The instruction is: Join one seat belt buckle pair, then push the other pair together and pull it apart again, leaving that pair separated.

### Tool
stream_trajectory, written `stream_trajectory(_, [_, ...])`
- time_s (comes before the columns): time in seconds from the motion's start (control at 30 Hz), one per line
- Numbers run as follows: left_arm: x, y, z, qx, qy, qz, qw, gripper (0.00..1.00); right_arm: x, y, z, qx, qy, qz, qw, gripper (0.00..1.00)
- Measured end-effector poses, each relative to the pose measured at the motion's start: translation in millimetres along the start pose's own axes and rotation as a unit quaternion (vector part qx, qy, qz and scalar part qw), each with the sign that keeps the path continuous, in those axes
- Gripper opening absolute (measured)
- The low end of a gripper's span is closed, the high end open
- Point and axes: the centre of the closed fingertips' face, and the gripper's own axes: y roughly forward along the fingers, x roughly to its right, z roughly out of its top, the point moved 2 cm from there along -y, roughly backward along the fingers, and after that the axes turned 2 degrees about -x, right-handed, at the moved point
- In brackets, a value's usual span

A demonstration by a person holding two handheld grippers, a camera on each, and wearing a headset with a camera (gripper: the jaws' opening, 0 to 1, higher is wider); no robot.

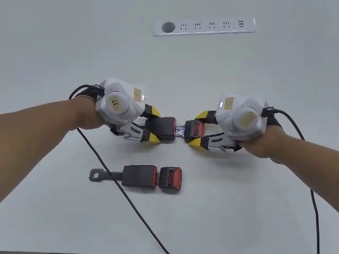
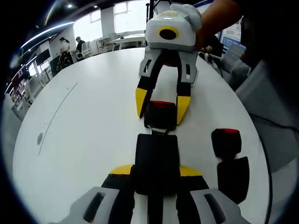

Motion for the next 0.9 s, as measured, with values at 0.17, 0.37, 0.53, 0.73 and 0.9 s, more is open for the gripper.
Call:
stream_trajectory(0.17, [-0.1,-0.1,0.1,0.002,-0.001,0.0,1.0,0.34,-0.5,4.1,2.5,0.003,0.003,-0.001,1.0,0.36])
stream_trajectory(0.37, [0.6,-0.3,0.0,0.002,0.0,0.0,1.0,0.34,-0.8,9.9,7.5,-0.001,-0.001,0.003,1.0,0.35])
stream_trajectory(0.53, [1.4,-0.2,-0.1,0.0,0.001,-0.001,1.0,0.34,-1.5,13.2,9.8,-0.011,-0.007,0.007,0.9999,0.35])
stream_trajectory(0.73, [2.9,-0.6,-0.6,0.0,0.0,-0.001,1.0,0.34,-2.7,13.3,10.5,-0.022,-0.01,0.009,0.9997,0.35])
stream_trajectory(0.9, [3.2,-0.6,-0.9,-0.001,0.0,-0.002,1.0,0.34,-2.7,13.5,10.6,-0.024,-0.009,0.007,0.9997,0.35])
